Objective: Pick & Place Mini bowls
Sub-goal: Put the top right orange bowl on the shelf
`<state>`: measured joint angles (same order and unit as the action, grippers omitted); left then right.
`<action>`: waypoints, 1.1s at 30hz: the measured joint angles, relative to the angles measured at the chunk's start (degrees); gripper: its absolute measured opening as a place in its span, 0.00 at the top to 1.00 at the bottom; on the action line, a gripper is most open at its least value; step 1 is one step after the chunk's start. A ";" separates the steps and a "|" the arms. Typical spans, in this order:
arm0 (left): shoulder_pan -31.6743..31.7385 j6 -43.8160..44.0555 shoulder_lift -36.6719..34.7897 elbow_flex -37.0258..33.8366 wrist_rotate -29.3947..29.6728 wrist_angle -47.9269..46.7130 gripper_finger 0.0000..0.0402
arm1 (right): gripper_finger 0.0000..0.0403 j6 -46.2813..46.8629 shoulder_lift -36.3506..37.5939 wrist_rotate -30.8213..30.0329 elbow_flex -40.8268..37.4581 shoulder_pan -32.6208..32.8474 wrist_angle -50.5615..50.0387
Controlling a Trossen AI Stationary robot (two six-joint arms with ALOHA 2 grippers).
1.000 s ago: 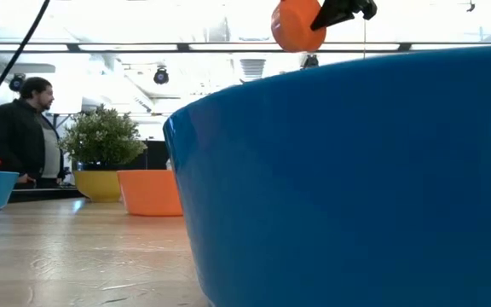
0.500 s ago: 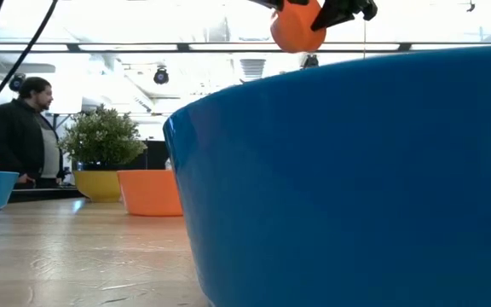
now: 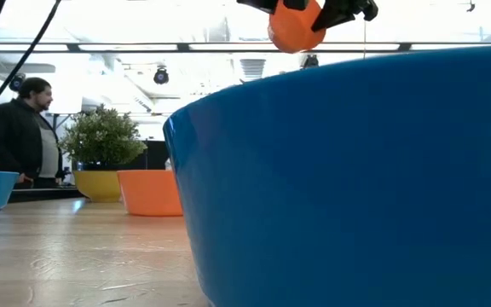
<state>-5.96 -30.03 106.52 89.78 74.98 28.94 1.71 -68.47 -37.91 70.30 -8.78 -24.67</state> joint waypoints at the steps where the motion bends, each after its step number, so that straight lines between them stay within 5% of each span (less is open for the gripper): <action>1: 0.08 0.36 -0.02 0.00 0.02 -0.01 0.97 | 0.98 0.04 0.00 0.00 0.00 0.00 0.00; 14: 0.11 0.60 -0.02 0.09 0.35 -0.39 1.00 | 0.96 0.65 0.00 0.26 -0.04 0.00 -0.46; 33: 0.01 -1.42 -0.42 0.11 3.66 -1.01 1.00 | 0.61 -3.47 2.64 8.17 0.42 1.16 -1.19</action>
<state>-5.94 -31.45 106.10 89.89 78.64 27.93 -1.76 -65.83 -29.74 70.72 -7.61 -25.85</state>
